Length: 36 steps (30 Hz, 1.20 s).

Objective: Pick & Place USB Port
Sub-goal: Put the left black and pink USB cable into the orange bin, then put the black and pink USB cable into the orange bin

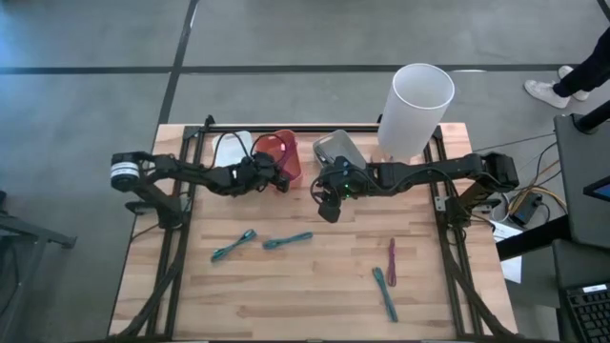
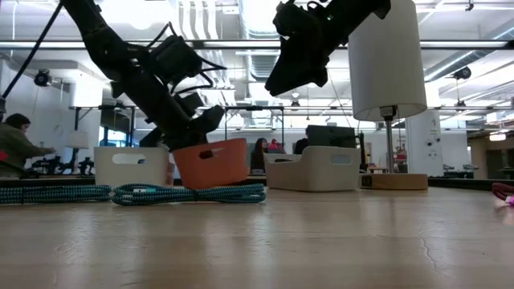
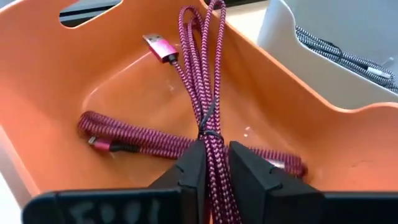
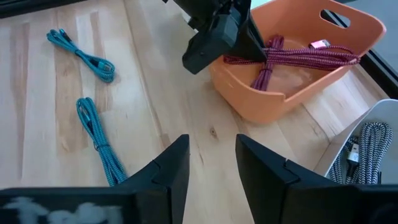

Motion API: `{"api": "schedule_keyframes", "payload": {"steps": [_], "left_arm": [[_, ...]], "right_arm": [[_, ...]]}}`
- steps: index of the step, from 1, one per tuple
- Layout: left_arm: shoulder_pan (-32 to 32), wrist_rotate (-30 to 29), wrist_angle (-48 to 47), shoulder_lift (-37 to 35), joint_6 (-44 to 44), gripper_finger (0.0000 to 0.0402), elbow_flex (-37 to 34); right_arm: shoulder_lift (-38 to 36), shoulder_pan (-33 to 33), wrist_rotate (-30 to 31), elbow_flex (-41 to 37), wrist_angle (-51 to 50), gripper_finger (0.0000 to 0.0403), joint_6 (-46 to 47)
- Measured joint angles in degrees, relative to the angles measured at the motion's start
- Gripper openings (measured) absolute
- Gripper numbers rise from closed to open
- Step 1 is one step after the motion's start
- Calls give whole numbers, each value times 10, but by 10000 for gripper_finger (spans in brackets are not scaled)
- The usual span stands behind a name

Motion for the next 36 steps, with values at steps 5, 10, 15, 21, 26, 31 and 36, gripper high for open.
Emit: {"api": "schedule_keyframes", "payload": {"steps": [5, 10, 15, 21, 26, 31, 36], "left_arm": [[1, 3, -1, 0, 9, 76, 9], [1, 13, -2, 0, 27, 86, 22], [1, 30, -3, -1, 80, 99, 45], [-14, 84, -1, -5, 149, 99, 82], [-38, 131, 0, -18, 163, 99, 98], [-67, 143, 11, -49, 193, 99, 99], [-85, 144, 5, -73, 212, 99, 93]], "right_arm": [[0, 0, 0, 0, 0, 121, 0], [0, 0, 0, 0, 0, 125, 2], [0, 1, -2, 0, -4, 130, 5], [-3, 16, -2, 0, -31, 130, 19], [-5, 42, -3, 2, -116, 139, 94], [-5, 74, -3, 2, -216, 156, 157], [-6, 109, -6, 2, -288, 173, 257]]}}
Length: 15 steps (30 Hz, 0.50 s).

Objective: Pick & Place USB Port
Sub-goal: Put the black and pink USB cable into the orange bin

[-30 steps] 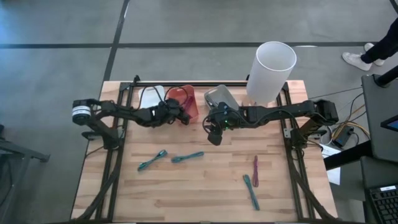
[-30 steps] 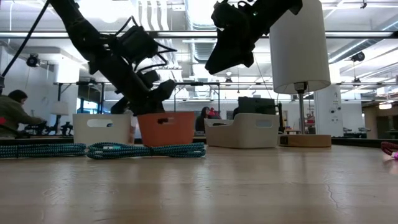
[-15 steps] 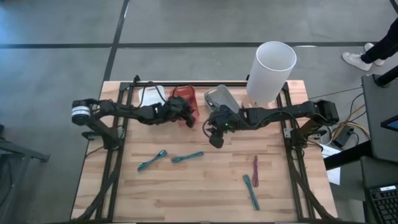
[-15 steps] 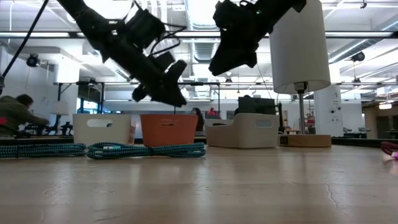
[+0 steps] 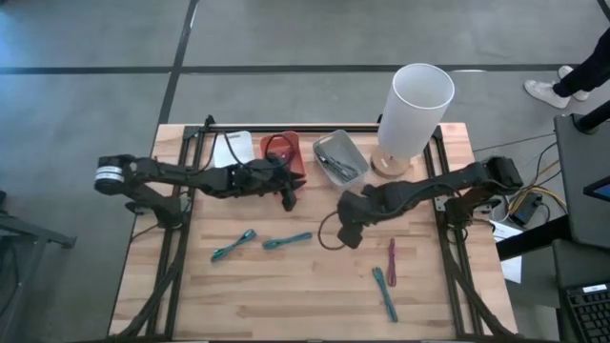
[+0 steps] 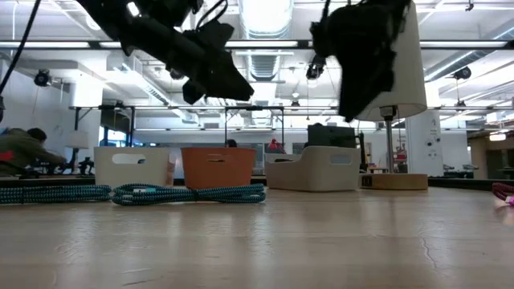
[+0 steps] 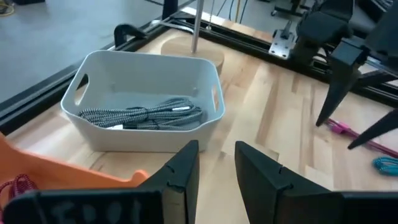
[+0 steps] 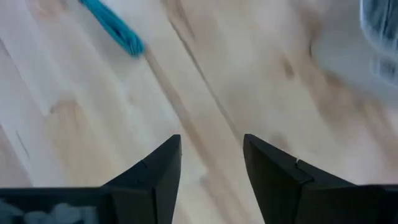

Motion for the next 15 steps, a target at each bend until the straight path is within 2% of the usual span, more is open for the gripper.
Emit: {"api": "schedule_keyframes", "payload": {"steps": [8, 11, 15], "left_arm": [[-11, 0, -6, -5, 0, 99, -1], [-11, 0, -9, -6, -6, 99, -5], [-11, 0, -15, -6, -9, 99, -10]], "right_arm": [[1, 56, -5, -7, -145, 182, 269], [1, 74, -43, -22, -182, 183, 351], [2, 101, -121, -60, -175, 183, 431]]}}
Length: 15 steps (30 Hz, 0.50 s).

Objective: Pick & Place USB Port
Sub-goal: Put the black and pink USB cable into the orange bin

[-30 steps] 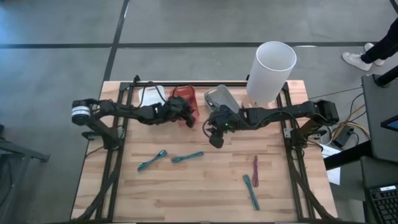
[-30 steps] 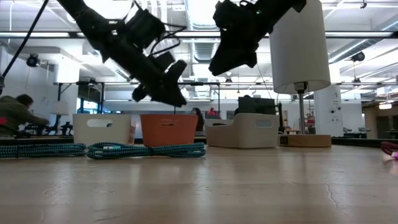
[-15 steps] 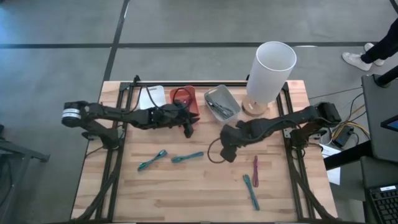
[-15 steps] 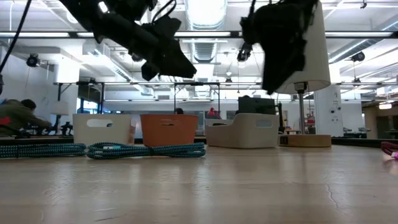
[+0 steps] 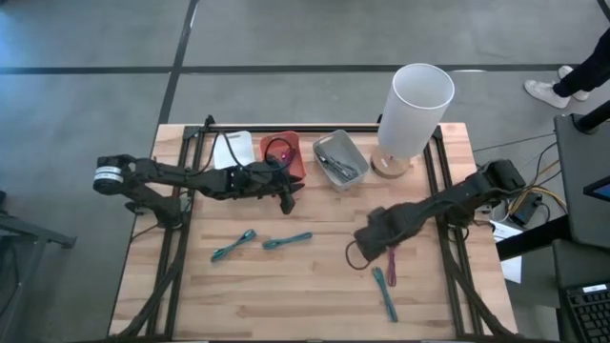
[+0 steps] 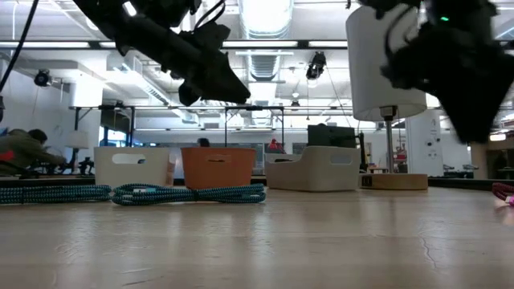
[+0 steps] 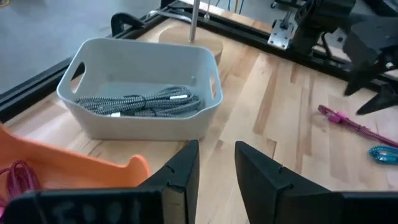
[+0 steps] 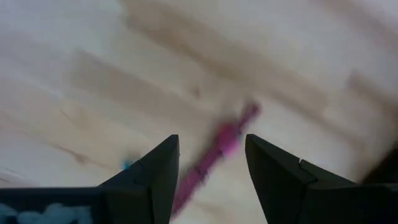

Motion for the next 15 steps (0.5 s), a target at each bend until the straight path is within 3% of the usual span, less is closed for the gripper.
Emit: {"api": "schedule_keyframes", "payload": {"steps": [6, 15], "left_arm": [[0, 0, -9, 0, -1, 99, -1], [0, 0, -8, 0, -4, 96, -1]], "right_arm": [[0, 23, -100, -55, 16, 182, 72], [0, 21, -105, -103, 109, 182, 65]]}}
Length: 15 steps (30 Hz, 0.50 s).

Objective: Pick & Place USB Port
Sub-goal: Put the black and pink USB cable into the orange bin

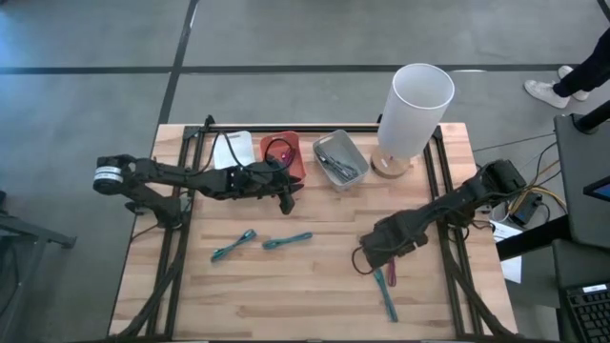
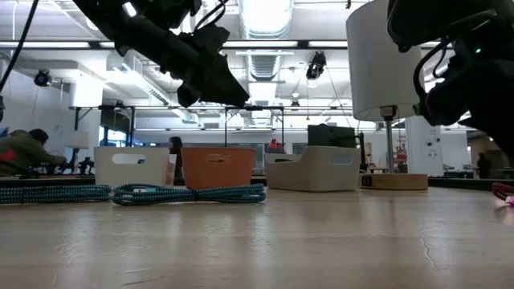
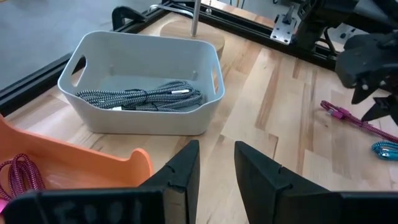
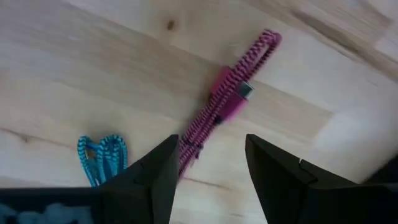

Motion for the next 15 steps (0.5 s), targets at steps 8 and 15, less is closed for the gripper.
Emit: {"api": "schedule_keyframes", "payload": {"steps": [8, 15], "left_arm": [[0, 0, 0, 0, -1, 96, 0], [0, 0, 1, 0, -1, 96, 0]], "right_arm": [[0, -9, 1, -39, 25, 170, 2], [-1, -19, 1, -69, 84, 142, -12]]}}
